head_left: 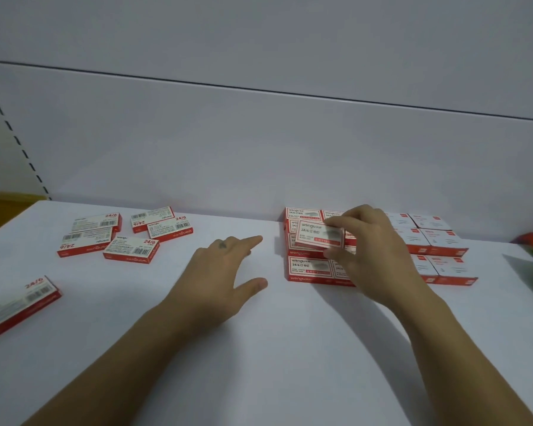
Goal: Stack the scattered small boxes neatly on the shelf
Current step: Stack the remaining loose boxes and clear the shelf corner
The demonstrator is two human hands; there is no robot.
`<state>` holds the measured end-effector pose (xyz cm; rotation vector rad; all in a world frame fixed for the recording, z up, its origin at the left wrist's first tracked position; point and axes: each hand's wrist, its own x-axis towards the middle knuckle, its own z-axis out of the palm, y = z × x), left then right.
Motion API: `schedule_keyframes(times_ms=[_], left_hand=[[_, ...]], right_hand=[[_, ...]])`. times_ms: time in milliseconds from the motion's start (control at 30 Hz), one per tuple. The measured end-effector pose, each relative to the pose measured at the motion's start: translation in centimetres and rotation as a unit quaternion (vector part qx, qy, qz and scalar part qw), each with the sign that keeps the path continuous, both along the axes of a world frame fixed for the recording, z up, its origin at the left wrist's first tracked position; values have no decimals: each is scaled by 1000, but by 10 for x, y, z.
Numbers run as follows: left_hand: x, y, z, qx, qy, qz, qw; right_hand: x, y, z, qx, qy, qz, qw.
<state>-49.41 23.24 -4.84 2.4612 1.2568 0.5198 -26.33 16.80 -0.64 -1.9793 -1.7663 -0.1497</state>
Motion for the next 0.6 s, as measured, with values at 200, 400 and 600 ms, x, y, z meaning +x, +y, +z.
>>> schedule_keyframes(times_ms=[200,400,600], left_hand=[[2,0,3,24,85,-2,996],[11,-8,2,75,72,-28,994],[23,-17,0,59,46,-35,997]], right_hand=[[32,-1,7,-20,39,-58,997],[45,-5,7,-112,12,-91,989],[37,-1,1,-121,-8,-95,988]])
